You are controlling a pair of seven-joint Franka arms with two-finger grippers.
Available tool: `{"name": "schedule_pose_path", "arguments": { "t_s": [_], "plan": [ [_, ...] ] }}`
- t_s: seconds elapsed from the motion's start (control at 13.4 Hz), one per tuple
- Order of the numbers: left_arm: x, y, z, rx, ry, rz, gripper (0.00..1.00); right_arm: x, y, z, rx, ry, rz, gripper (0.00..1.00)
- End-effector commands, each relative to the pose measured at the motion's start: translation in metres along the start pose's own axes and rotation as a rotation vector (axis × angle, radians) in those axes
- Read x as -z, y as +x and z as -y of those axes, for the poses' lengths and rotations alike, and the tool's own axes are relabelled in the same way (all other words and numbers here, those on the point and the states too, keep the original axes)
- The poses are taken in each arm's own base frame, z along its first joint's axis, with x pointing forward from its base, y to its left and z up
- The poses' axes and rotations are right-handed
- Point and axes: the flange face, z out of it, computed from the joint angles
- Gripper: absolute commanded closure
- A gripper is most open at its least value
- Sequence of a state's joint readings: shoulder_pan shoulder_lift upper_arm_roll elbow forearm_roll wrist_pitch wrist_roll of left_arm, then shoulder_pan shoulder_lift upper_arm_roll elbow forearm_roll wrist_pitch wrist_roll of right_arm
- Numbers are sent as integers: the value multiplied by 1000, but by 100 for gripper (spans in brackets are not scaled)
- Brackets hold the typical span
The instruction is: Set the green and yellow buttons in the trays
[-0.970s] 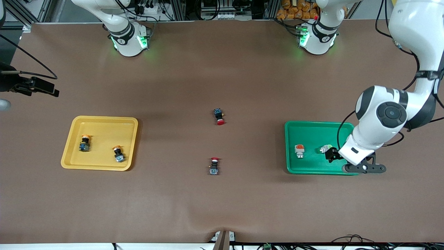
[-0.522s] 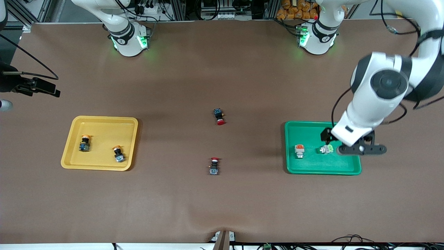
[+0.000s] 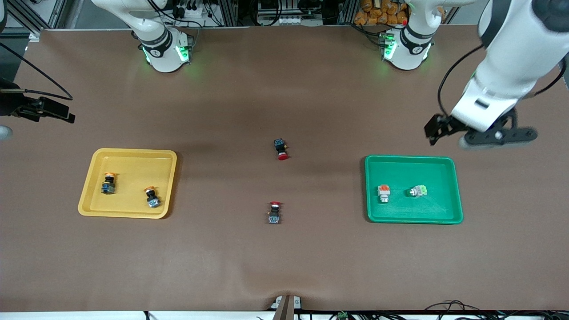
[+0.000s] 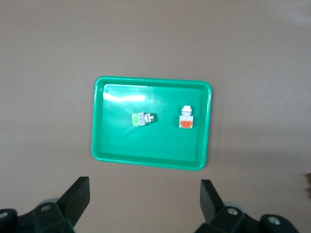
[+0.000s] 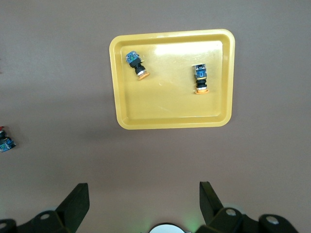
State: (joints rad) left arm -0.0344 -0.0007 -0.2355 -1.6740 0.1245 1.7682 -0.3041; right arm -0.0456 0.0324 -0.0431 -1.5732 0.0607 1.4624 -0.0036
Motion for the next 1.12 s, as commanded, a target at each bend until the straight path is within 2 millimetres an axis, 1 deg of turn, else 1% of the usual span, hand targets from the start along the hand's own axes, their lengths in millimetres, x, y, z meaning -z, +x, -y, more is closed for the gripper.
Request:
{"name": "schedule_pose_path", "arguments": {
  "t_s": [0.0,0.15,0.22,0.37,0.45,0.52,0.67,0.75,0.82,0.97,1.04],
  "plan": [
    [21,-14,28,2,-38,19,0,5,-6,-3,-10,-6,-2,0],
    [35,-25,47,15,-84,39,0,5,-6,-3,-10,-6,-2,0],
    [41,-25,50,11,-85,30,0,5,-6,-1,-7,-6,-4,0],
    [50,-19,67,34,-90,7,0,6,-6,-1,-7,-6,-5,0],
    [53,-17,68,18,-95,-2,0,5,-6,-1,-7,-6,-4,0],
    [52,-16,72,13,-96,-1,0,5,-6,-1,-7,-6,-4,0],
    [57,-18,75,13,-94,-5,0,5,-6,0,-5,-6,-5,0],
    [56,-19,80,19,-94,4,0,5,-6,0,-5,-6,-5,0],
    [61,-17,93,14,-95,-4,0,6,-7,0,-8,-6,-3,0],
    [68,-13,109,-55,-85,-26,0,7,-9,5,-11,-6,6,0],
    [65,-12,128,-38,-80,-19,0,8,-10,8,-8,-7,6,0]
  ]
}}
